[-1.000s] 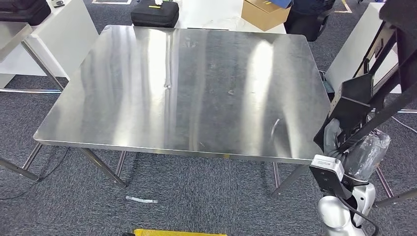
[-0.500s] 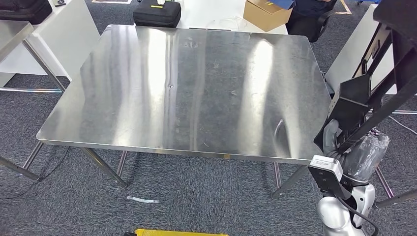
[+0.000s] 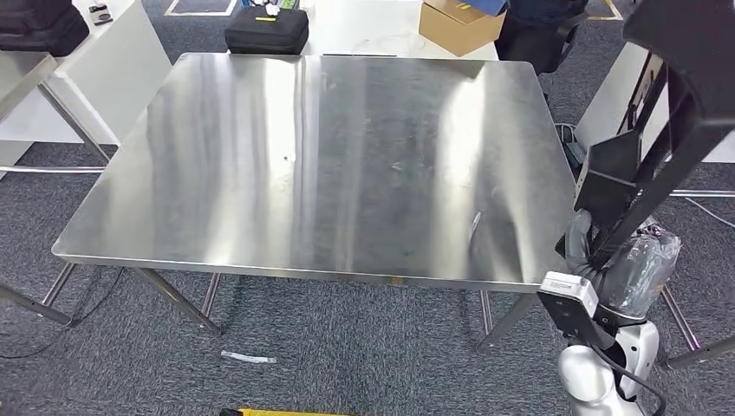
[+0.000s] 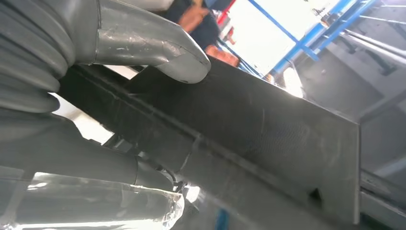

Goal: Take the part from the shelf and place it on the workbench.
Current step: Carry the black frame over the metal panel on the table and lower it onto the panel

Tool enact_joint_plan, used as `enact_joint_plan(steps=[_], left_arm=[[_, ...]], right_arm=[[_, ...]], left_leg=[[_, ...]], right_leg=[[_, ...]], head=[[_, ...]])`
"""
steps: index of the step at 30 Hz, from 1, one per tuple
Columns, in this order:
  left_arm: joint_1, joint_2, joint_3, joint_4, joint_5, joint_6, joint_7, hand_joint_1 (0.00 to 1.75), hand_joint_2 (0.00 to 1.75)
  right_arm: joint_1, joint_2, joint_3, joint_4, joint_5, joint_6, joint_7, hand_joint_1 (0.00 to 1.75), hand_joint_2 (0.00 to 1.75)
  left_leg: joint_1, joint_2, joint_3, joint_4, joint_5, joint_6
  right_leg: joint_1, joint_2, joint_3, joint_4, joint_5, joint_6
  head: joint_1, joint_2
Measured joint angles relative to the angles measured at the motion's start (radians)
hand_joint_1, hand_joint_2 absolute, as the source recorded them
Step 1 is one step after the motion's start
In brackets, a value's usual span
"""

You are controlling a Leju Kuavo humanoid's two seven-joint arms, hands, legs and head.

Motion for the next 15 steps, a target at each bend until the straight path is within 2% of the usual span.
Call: enact_joint_plan(steps=[2,3,4,6,7,8,9,10,11,12,13,15], left_arm=[[0.000,0.000,0.000,0.000,0.000,0.000,0.000,0.00,1.75],[-0.001,0.000,-0.001,0.000,0.000,0.000,0.000,0.00,1.75],[-0.001,0.000,-0.001,0.000,0.000,0.000,0.000,0.00,1.75],[-0.001,0.000,-0.001,0.000,0.000,0.000,0.001,0.00,1.75],[-0.001,0.000,-0.001,0.000,0.000,0.000,0.001,0.00,1.75],[-0.001,0.000,-0.001,0.000,0.000,0.000,0.002,0.00,1.75],[-0.001,0.000,-0.001,0.000,0.000,0.000,0.003,0.00,1.75],[-0.001,0.001,-0.001,0.000,0.000,0.000,0.003,0.00,1.75],[-0.001,0.001,-0.001,0.000,0.000,0.000,0.003,0.00,1.75],[-0.001,0.002,-0.002,0.000,0.000,0.000,0.003,0.00,1.75],[-0.002,0.002,-0.002,0.000,0.000,0.000,0.003,0.00,1.75],[-0.003,0.002,-0.002,0.000,0.000,0.000,0.003,0.00,1.75]], right_arm=[[-0.003,0.000,0.000,0.001,0.000,0.001,0.001,1.66,1.75],[-0.004,-0.001,0.000,0.001,0.000,0.001,0.001,1.66,1.75],[-0.006,-0.001,0.001,0.001,0.000,0.002,0.001,1.66,1.75],[-0.008,-0.001,0.001,0.003,0.000,0.002,0.000,1.66,1.75],[-0.009,-0.001,0.001,0.005,0.000,0.002,0.000,1.66,1.75],[-0.009,-0.001,0.002,0.007,0.000,0.002,0.000,1.66,1.75],[-0.009,-0.001,0.002,0.008,0.000,0.003,0.000,1.66,1.75],[-0.009,-0.001,0.002,0.009,0.000,0.003,0.000,1.66,1.75],[-0.009,-0.001,0.002,0.010,0.000,0.003,0.000,1.66,1.75],[-0.011,-0.001,0.002,0.010,0.000,0.003,0.000,1.66,1.75],[-0.012,-0.001,0.002,0.010,0.000,0.003,0.000,1.66,1.75],[-0.015,-0.002,0.003,0.011,0.000,0.003,0.000,1.66,1.75]], left_leg=[[0.006,0.001,-0.001,0.008,-0.009,-0.007],[0.008,0.001,-0.013,0.034,-0.023,-0.010],[0.009,0.000,-0.038,0.082,-0.046,-0.013],[0.009,0.000,-0.113,0.217,-0.096,-0.016],[0.009,-0.001,-0.148,0.270,-0.106,-0.016],[0.009,-0.001,-0.168,0.290,-0.098,-0.014],[0.009,-0.001,-0.169,0.270,-0.070,-0.011],[0.009,-0.001,-0.152,0.217,-0.029,-0.006],[0.008,-0.001,-0.125,0.150,0.010,-0.001],[0.006,-0.002,-0.096,0.090,0.036,0.003],[0.004,-0.002,-0.076,0.050,0.045,0.005],[-0.004,-0.002,-0.062,0.027,0.036,0.008]], right_leg=[[0.000,0.002,0.003,0.002,-0.003,-0.016],[-0.002,0.002,0.006,0.001,-0.005,-0.023],[-0.002,0.003,0.010,0.001,-0.007,-0.029],[0.002,0.002,0.014,0.001,-0.013,-0.038],[0.004,0.002,0.016,0.001,-0.016,-0.042],[0.006,0.003,0.020,0.001,-0.019,-0.046],[0.007,0.004,0.025,0.001,-0.024,-0.047],[0.007,0.006,0.032,0.001,-0.028,-0.047],[0.007,0.007,0.039,0.000,-0.034,-0.045],[0.011,0.009,0.043,0.000,-0.040,-0.040],[0.013,0.010,0.046,0.000,-0.044,-0.035],[0.017,0.012,0.047,-0.005,-0.048,-0.023]], head=[[-0.003,0.000],[-0.004,0.000],[-0.005,0.000],[-0.006,0.000],[-0.006,0.000],[-0.006,0.000],[-0.006,0.000],[-0.006,0.000],[-0.006,0.000],[-0.005,0.000],[-0.005,0.000],[-0.004,0.000]])
